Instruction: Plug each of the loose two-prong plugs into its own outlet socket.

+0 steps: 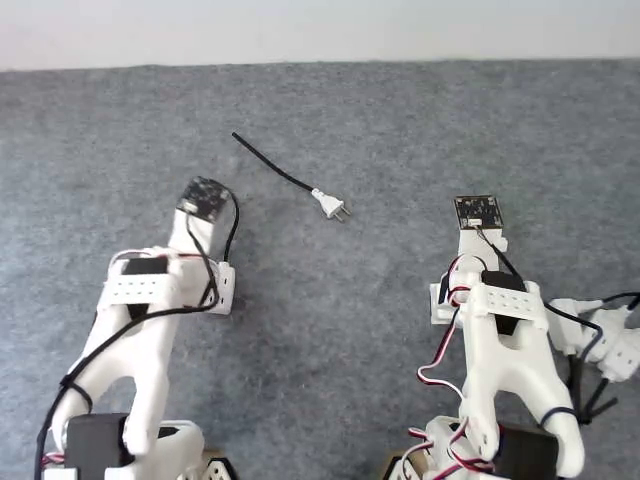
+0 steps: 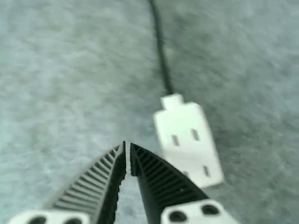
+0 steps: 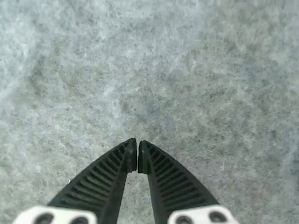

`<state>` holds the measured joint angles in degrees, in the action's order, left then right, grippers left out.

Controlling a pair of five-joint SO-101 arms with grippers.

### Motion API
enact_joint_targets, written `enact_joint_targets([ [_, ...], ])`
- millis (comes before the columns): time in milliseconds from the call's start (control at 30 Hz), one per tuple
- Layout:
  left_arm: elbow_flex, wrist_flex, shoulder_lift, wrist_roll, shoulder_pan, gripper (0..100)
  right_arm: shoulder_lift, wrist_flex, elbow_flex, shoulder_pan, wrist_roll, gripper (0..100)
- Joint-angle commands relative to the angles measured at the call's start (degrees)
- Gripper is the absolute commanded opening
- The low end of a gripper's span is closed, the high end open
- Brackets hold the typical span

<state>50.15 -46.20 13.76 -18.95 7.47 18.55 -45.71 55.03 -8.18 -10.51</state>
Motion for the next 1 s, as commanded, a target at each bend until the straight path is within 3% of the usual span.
enact_joint_targets([
  [0,-4.97,-0.44,1.05,-0.44,1.32,1,1.54,0.48,-0.18,0.57,-0.44,1.1],
  [267,-5.49,-0.53,6.77,9.93,-1.41,1,1.54,0.57,-0.18,0.57,-0.53,1.1],
  [433,2.51,-0.35,16.53,17.32,-1.93,1,1.54,0.66,-0.18,0.57,-0.53,1.1],
  [567,9.98,-0.53,22.15,17.67,-1.41,1,1.71,0.57,-0.18,0.57,-0.53,1.3],
  [800,14.90,0.44,25.67,17.49,10.37,1,1.45,1.01,-1.76,0.84,-0.53,1.6],
  [967,18.33,8.79,24.70,17.49,15.56,1,1.45,0.66,-10.37,5.93,-0.53,1.6],
])
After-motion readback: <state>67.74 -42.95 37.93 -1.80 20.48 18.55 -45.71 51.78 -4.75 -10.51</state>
